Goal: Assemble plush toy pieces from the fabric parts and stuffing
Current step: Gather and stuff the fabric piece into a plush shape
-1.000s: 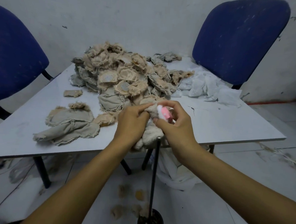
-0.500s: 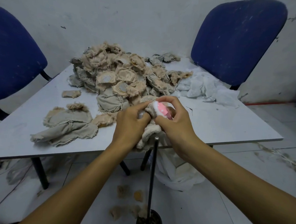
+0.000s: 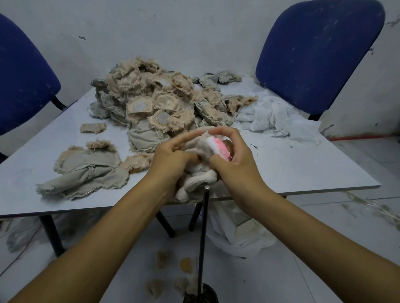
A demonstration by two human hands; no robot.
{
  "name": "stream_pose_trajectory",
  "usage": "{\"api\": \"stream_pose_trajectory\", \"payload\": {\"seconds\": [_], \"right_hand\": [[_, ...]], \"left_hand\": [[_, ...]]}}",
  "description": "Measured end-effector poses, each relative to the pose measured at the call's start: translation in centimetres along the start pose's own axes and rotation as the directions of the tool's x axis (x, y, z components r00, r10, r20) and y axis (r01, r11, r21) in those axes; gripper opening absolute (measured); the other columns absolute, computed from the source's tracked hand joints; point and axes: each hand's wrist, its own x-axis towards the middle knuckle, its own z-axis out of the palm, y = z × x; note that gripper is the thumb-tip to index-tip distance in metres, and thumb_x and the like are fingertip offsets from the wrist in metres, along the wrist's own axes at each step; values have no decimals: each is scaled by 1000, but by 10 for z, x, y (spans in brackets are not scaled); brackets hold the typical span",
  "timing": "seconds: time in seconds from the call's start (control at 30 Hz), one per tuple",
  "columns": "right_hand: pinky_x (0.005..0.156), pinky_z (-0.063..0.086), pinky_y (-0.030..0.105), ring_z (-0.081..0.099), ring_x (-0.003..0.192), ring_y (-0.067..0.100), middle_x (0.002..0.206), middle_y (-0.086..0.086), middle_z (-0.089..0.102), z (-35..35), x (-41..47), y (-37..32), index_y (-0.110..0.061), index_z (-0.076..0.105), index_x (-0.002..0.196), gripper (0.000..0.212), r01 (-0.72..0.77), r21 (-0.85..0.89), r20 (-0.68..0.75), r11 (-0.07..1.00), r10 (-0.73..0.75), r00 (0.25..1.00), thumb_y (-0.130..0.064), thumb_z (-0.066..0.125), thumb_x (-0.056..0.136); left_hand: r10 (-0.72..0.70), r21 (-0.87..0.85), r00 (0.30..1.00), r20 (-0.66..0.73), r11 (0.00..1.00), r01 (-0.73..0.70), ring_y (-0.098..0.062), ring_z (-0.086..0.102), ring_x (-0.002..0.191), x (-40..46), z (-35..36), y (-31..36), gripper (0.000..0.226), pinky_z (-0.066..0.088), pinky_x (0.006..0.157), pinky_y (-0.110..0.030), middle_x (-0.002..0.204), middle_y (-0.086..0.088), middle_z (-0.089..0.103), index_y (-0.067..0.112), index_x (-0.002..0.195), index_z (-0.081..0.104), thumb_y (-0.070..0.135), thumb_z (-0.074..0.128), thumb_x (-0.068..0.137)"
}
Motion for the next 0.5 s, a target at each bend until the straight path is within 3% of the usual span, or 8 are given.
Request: {"api": "stream_pose_trajectory", "payload": {"seconds": [0.07,0.17,0.23,0.3,0.33,0.4,0.43,0.5], "right_hand": [[55,50,27,57,62,10,82,2,59,5,-3,1,-29,59,108,45,17,-21,-11,1000,-17,1000,3,54,76],[53,49,25,56,59,9,82,3,59,9,-5,0,-28,57,106,40,-2,25,-39,1000,3,999,2,54,79],[53,49,21,58,60,6,87,4,62,11,-5,-2,-27,57,105,37,-16,77,-48,997,20,999,-7,57,74],[57,51,23,63,68,10,99,11,64,11,-4,-3,-29,56,107,40,-37,90,-55,995,42,998,-16,60,70],[59,52,26,63,72,14,104,14,64,9,-4,-3,-31,55,109,42,-49,78,-57,996,53,997,-17,60,70],[59,51,28,61,72,16,109,18,62,4,-3,-3,-31,54,113,43,-74,72,-68,995,79,995,-11,59,76],[58,50,27,61,70,15,109,19,62,1,-2,-2,-30,54,115,42,-82,88,-71,993,88,994,-5,57,80],[57,52,27,64,68,14,106,18,64,-2,-2,-1,-26,54,114,41,-85,132,-50,988,93,994,0,56,83]], "left_hand": [[116,142,989,-94,985,-102,-21,74,83,-1,1,-1,55,59,67,-33,90,-5,77,28,98,79,-11,54,69],[302,405,948,-102,883,-237,-10,69,98,-7,3,-6,48,57,85,-35,103,3,76,33,112,74,9,58,74],[339,554,937,-83,797,-240,-4,66,85,-9,6,-9,47,56,76,-27,99,0,76,39,121,69,17,55,82],[207,498,978,1,848,-180,-6,66,91,-3,4,-6,48,54,82,-26,108,0,75,35,129,65,15,50,88],[91,362,989,113,924,-126,-12,67,98,0,1,-4,52,53,89,-31,114,-4,73,28,133,62,10,48,86],[-47,118,944,326,993,9,-21,67,100,2,-4,0,62,53,87,-34,115,-9,71,18,139,56,6,50,78],[-57,129,931,360,992,11,-19,67,103,2,-7,1,66,55,88,-32,118,-6,71,18,139,55,6,52,74],[25,307,970,242,946,-101,-12,65,112,0,-9,-1,66,55,96,-34,128,4,67,23,136,59,12,57,71]]}}
